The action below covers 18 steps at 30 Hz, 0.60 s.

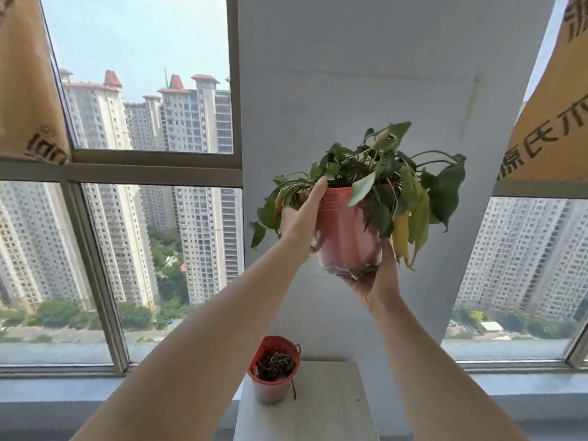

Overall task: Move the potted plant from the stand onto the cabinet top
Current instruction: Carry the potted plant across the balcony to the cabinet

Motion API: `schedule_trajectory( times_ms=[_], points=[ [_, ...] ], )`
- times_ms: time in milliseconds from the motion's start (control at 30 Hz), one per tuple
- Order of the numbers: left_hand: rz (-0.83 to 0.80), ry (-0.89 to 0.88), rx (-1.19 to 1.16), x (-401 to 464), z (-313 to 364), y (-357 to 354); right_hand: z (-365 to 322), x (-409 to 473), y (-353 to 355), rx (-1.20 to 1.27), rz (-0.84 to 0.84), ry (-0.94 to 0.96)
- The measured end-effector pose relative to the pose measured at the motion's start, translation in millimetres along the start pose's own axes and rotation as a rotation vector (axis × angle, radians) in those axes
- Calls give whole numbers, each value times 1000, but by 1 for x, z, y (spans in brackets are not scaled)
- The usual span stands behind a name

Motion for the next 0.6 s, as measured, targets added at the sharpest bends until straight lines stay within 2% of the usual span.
schedule_trajectory(
  times_ms=[167,333,467,600],
  points=[
    [-169,-133,12,0,-2,-2,-8,0,-5,45,-51,-8],
    [-246,-198,-65,0,-16,-4,-15,0,-17,145,-134,12],
    [-281,-236,-150,6,-18,-8,-27,0,-16,107,-153,42],
    [-409,-233,-221,5,-18,-21,-42,-1,-19,57,-195,71]
  ],
)
Point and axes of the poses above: each hand's wrist, its own x-axis towards the middle knuckle, its own y-axis out of the back of the hand, z = x × y, the point moved 4 cm from there along x, towards the middle knuckle, and after that the axes turned 11 degrees about -z, right-handed, at the moved point
